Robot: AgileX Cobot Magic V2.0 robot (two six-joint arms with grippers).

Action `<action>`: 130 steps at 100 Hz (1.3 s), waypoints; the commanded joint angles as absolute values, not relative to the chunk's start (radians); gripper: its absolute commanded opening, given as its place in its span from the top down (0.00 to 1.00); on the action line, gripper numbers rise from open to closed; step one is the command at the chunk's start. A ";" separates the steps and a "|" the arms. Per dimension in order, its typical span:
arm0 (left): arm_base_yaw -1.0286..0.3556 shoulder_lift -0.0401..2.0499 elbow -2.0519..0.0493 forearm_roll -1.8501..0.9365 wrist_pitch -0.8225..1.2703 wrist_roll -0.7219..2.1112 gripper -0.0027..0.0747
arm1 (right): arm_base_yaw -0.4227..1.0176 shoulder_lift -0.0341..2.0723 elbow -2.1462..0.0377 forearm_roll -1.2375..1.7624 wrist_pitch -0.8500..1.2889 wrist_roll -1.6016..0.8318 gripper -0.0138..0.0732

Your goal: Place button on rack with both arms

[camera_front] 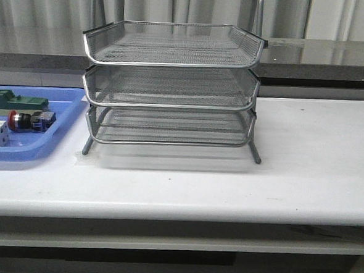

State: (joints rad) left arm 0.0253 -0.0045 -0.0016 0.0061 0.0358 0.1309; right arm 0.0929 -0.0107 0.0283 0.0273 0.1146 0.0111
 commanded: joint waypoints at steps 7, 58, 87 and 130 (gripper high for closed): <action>0.029 -0.036 0.053 0.006 -0.045 0.119 0.99 | 0.088 -0.029 0.009 0.018 0.034 0.010 0.91; 0.029 -0.036 0.053 0.000 -0.045 0.119 0.99 | 0.088 -0.029 0.009 0.018 0.034 0.010 0.91; 0.029 -0.036 0.053 0.000 -0.045 0.119 0.99 | 0.088 -0.029 0.009 0.034 -0.019 0.010 0.91; 0.029 -0.036 0.053 0.000 -0.045 0.119 0.99 | 0.088 0.135 -0.305 0.241 0.210 0.014 0.91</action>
